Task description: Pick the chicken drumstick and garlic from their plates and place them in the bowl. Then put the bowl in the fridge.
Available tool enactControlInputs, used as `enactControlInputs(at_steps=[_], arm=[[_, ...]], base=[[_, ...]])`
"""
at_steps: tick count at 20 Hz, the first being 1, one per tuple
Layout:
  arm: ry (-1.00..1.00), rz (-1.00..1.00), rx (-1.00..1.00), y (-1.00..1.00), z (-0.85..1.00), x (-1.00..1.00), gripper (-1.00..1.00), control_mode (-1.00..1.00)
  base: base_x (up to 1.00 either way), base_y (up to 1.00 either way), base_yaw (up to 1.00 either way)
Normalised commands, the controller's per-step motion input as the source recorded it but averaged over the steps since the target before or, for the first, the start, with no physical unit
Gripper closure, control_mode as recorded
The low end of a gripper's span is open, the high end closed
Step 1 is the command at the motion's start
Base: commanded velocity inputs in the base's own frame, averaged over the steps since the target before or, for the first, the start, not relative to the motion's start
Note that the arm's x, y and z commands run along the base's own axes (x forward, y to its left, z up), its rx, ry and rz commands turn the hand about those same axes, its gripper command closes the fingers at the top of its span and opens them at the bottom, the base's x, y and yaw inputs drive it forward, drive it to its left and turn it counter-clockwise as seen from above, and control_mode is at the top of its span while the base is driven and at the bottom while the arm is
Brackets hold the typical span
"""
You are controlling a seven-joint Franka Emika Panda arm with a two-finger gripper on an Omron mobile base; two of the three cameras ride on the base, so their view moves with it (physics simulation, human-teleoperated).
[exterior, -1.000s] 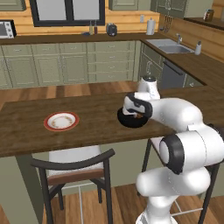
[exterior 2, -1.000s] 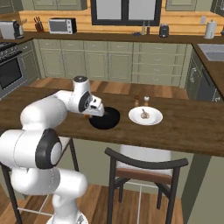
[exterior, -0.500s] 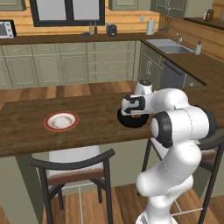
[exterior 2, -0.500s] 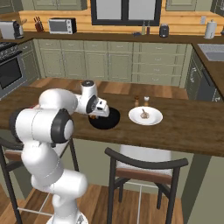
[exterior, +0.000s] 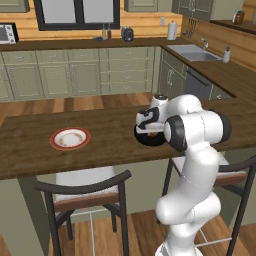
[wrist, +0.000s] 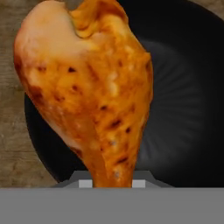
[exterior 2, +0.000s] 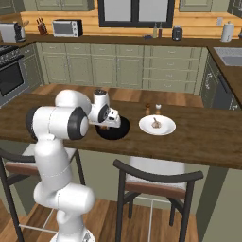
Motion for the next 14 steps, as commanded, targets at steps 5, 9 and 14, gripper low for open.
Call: enactControlInputs(at_steps=[5,9,14], arm=[[0.03,0.0,0.0,0.02,-0.41,0.01,-1.0,-1.0],[0.02,0.0,0.0,0.0,-0.06,0.03,-1.0,-1.0],[0.0,0.0,0.0,0.0,0.14,0.02,-1.0,-1.0]], base=[[0.0,0.0,0.0],[0.0,0.0,0.0],[0.0,0.0,0.0]])
